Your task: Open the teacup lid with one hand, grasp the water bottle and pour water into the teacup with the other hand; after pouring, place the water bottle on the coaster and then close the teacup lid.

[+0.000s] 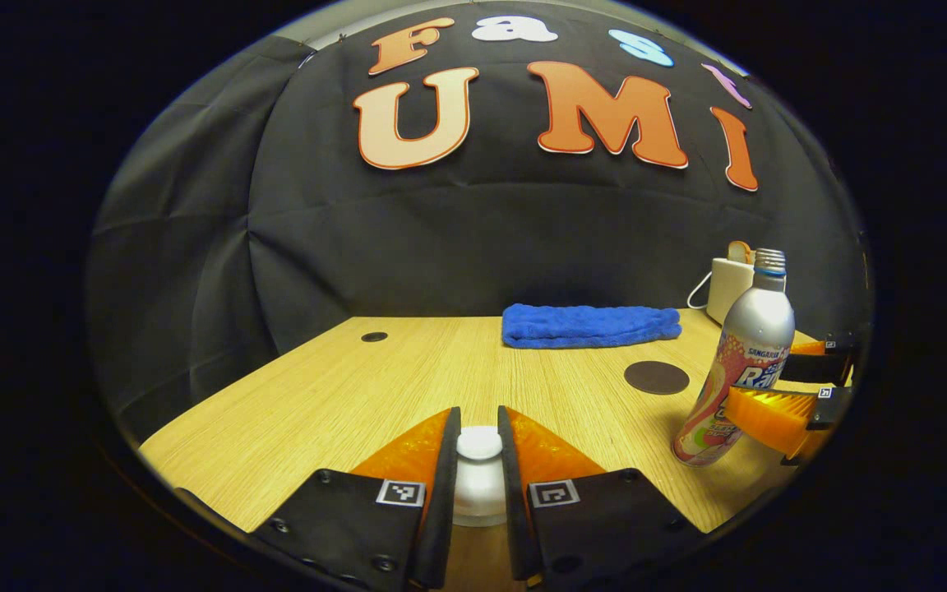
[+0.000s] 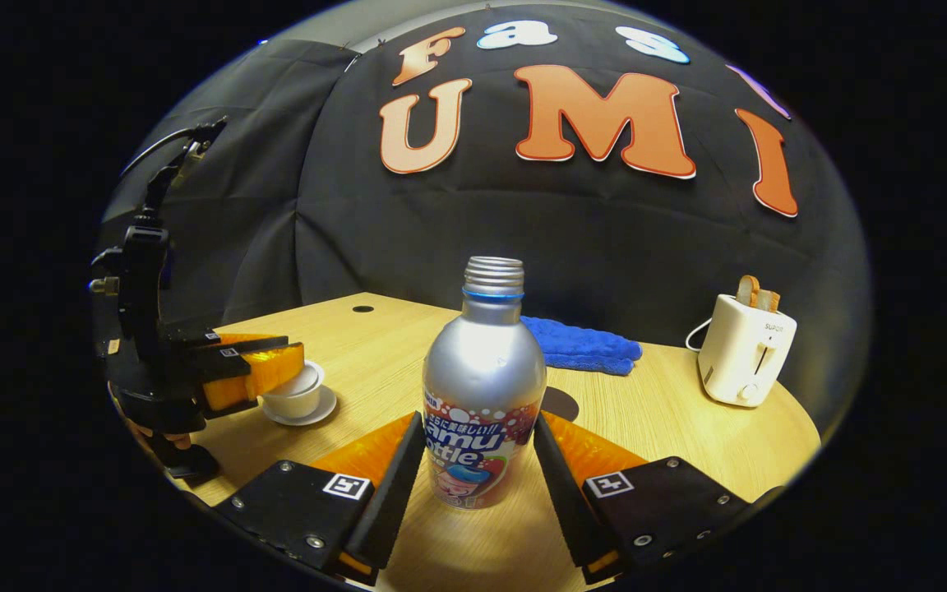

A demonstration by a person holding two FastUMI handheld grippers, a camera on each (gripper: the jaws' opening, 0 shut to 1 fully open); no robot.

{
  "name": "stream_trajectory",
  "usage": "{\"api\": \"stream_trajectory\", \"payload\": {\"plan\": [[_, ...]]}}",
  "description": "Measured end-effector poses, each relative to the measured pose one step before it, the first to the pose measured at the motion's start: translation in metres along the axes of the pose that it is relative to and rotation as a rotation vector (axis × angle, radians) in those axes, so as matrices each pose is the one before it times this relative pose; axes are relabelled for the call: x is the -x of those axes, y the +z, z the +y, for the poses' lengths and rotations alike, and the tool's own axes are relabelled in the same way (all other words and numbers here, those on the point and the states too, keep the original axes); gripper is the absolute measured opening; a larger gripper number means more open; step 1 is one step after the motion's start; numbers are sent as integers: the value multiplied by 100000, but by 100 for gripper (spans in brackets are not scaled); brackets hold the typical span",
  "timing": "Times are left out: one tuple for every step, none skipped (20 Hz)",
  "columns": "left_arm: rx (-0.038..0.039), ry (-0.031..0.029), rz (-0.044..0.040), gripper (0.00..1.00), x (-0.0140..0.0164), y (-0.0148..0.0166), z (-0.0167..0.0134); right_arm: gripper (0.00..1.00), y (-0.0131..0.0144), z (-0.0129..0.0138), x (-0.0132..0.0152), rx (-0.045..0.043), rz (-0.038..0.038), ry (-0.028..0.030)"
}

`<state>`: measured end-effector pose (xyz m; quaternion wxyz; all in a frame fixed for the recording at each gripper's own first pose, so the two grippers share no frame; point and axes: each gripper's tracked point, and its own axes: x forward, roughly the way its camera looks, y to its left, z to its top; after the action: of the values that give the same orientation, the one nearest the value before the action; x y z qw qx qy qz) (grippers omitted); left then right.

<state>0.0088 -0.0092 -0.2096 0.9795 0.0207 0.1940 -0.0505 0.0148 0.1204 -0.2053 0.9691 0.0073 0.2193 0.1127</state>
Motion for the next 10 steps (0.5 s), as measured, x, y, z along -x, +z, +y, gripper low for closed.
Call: {"api": "stream_trajectory", "payload": {"plan": [[-215, 468, -979, 32, 128, 419, 181, 80, 47, -14, -68, -387, 96, 101], [-349, 551, -1051, 32, 108, 407, 111, 79, -48, 29, -74, -412, 180, -124], [-217, 353, -924, 32, 268, 303, 190, 78, 67, -2, -57, -53, -100, 199], [-96, 445, -662, 29, 178, 238, 175, 77, 30, 96, 45, 152, -72, 32], [233, 530, -945, 29, 97, 190, 307, 77, 30, -8, -84, 227, -110, -216], [283, 383, -513, 32, 199, 221, 169, 76, -9, -36, -50, 647, 9, -371], [435, 355, -431, 32, 130, 31, 187, 75, 172, 107, 23, 575, -284, 297], [439, -44, -104, 32, 71, -7, 165, 73, -29, 154, -90, 1325, -111, 202], [201, 132, 246, 32, 59, -163, 94, 72, -16, 21, 19, 1038, -105, -160], [198, 181, 161, 32, 13, -40, 143, 73, -88, -17, 51, 1000, -166, -188]]}}
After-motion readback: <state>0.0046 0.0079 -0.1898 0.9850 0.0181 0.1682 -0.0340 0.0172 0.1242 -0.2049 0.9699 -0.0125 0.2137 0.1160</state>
